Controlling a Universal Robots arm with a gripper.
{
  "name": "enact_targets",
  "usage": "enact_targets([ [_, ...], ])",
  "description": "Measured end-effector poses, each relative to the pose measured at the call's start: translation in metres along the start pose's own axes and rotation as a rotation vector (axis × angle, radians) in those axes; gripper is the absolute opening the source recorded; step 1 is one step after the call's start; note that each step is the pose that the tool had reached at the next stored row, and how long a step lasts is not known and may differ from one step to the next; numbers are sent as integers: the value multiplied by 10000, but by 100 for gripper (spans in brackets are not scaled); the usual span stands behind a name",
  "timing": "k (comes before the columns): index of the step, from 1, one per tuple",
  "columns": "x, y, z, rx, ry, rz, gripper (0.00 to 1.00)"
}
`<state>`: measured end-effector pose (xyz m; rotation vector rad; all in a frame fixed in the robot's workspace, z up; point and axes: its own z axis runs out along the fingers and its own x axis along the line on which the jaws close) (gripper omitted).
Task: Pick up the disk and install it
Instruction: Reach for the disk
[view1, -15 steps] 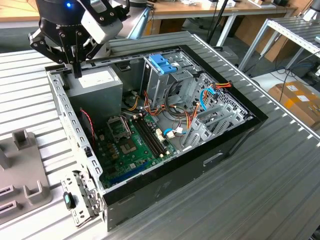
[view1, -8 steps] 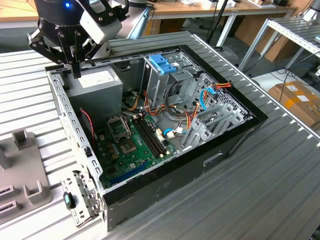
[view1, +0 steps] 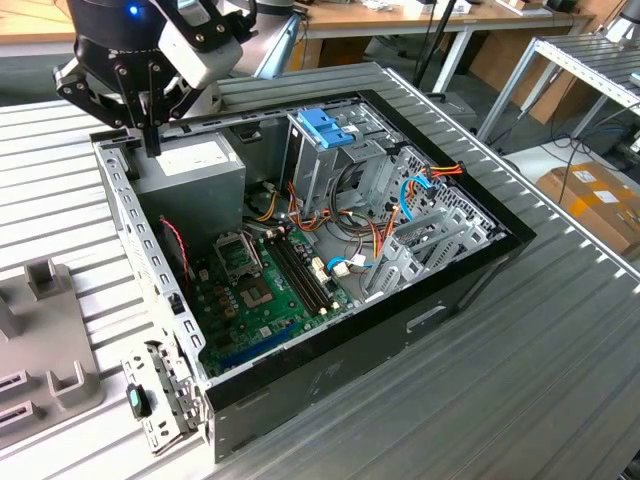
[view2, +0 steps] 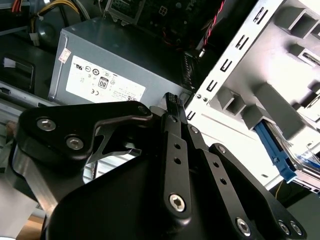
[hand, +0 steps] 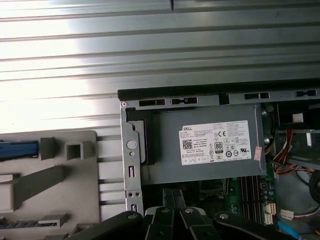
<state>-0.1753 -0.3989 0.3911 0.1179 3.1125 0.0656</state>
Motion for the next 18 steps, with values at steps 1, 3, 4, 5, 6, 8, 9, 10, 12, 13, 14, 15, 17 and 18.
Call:
enact_targets([
  [1,4,0,0,0,-1,1,11],
  [3,21,-2,-1,0,0,0,11],
  [4,37,-3,-1,0,-1,-1,11],
  [5,60,-4,-1,0,-1,0,11],
  [6,73,-5,-2,1,0,0,11],
  [8,94,-7,-2,0,0,0,11],
  [9,105,-8,-3,0,-1,1,11],
  [10,120,-9,-3,0,-1,0,11],
  [12,148,-11,-4,0,0,0,11],
  [13,156,-12,-4,0,0,0,11],
  [14,166,-12,-5,0,-1,0,11],
  [15,181,-14,-5,0,0,0,11],
  [17,202,-15,-5,1,-1,0,11],
  [18,212,-16,-5,0,-1,0,11],
])
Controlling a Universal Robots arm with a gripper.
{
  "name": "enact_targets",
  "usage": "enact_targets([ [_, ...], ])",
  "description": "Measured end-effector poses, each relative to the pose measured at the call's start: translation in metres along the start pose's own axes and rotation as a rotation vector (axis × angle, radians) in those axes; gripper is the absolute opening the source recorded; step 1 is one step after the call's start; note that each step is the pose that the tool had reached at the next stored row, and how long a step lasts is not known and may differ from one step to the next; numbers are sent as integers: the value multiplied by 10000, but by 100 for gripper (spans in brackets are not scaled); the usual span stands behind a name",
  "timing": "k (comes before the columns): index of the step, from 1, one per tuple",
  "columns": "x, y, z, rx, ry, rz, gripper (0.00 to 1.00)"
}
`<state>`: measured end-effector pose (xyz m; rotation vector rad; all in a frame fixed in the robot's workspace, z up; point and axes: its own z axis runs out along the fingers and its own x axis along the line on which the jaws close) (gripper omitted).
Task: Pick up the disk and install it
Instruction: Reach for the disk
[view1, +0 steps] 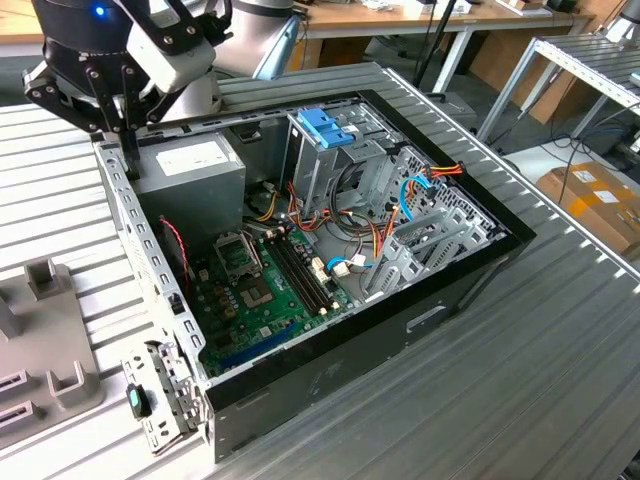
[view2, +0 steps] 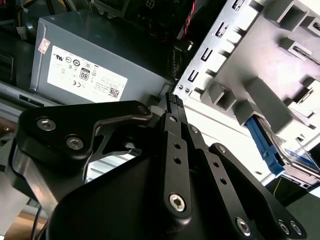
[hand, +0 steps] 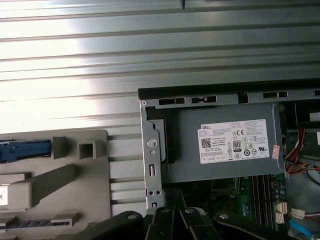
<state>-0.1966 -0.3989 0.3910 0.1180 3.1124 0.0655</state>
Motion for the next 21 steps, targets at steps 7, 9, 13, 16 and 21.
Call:
enact_targets([
  [7,84,-6,-3,3,1,0,11],
  [9,113,-9,-3,2,0,0,11],
  [13,145,-11,-4,3,0,0,11],
  [16,176,-13,-5,4,1,-1,11],
  [21,200,-15,-6,4,0,0,11],
])
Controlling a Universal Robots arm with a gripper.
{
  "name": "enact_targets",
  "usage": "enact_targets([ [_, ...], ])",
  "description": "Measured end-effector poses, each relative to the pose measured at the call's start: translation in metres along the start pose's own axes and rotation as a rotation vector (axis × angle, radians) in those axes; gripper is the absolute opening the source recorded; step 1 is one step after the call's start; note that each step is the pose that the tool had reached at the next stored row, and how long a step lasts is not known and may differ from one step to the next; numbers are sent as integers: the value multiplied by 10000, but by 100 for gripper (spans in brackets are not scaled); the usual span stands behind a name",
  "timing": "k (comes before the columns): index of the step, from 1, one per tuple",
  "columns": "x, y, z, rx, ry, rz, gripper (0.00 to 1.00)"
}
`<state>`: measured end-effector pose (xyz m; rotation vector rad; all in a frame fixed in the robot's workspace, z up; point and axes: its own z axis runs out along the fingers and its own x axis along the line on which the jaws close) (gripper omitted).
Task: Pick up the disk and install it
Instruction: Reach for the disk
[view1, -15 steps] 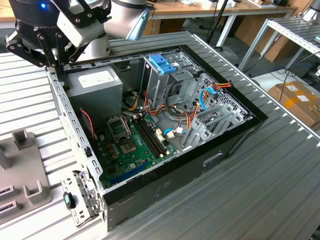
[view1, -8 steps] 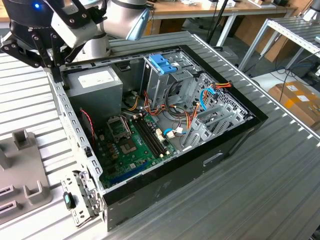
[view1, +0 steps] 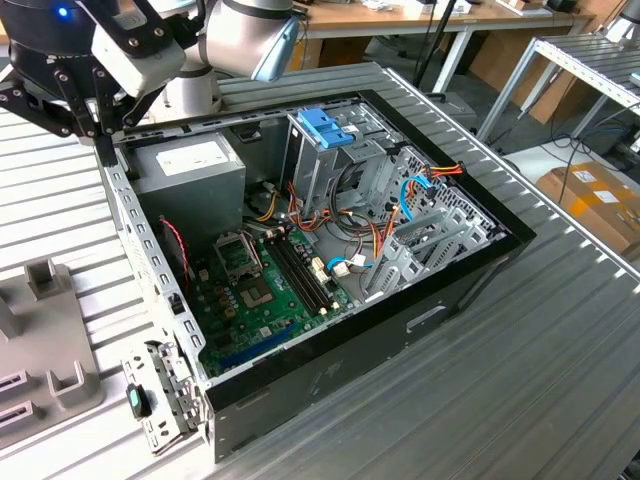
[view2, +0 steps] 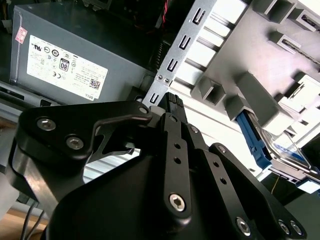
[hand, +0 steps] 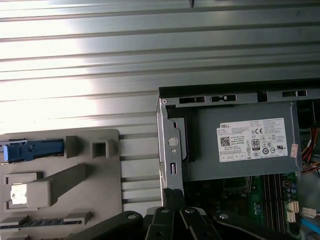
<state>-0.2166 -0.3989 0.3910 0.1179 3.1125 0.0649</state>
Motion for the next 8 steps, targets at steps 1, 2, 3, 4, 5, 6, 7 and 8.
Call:
enact_targets([
  [1,1,0,0,0,0,0,11],
  [2,2,0,0,0,0,0,11],
  [3,4,0,0,0,0,0,11],
  [4,5,0,0,0,0,0,11],
  [5,6,0,0,0,0,0,11],
  [6,7,-1,0,0,0,0,11],
  [7,9,-1,0,0,0,0,11],
  [8,11,-1,0,0,0,0,11],
])
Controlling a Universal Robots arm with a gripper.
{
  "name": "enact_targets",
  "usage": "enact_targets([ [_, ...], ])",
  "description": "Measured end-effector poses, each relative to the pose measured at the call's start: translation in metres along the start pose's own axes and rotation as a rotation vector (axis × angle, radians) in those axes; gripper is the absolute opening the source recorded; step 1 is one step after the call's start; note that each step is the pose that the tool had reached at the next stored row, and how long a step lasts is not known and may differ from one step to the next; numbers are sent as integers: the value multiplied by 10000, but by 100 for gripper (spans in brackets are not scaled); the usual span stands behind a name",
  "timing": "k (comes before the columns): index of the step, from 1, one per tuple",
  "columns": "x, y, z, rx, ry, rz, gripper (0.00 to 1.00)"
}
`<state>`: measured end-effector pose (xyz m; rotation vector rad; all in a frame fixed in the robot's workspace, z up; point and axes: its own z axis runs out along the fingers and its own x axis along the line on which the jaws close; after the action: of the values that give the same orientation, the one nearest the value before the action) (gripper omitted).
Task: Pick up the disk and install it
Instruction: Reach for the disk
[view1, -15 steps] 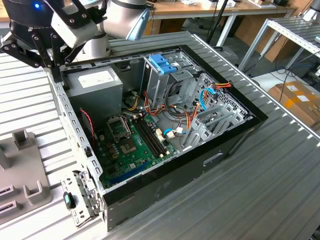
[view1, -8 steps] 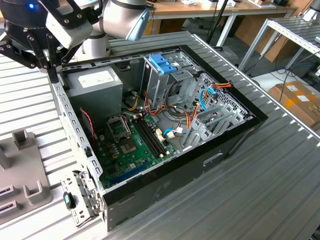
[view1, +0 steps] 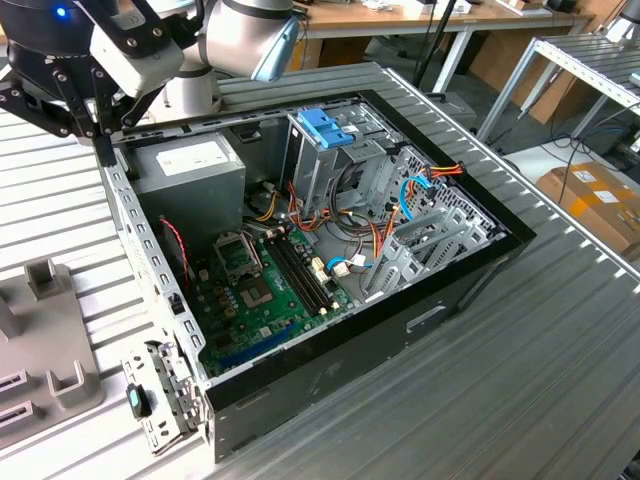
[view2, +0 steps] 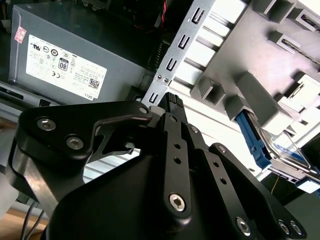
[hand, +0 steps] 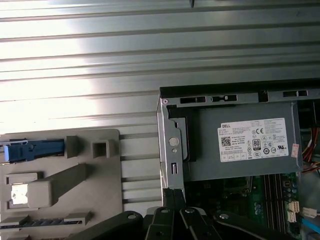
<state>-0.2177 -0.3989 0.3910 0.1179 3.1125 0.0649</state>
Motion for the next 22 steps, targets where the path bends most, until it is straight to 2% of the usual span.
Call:
enact_targets([
  [22,63,-5,-1,0,-1,1,11],
])
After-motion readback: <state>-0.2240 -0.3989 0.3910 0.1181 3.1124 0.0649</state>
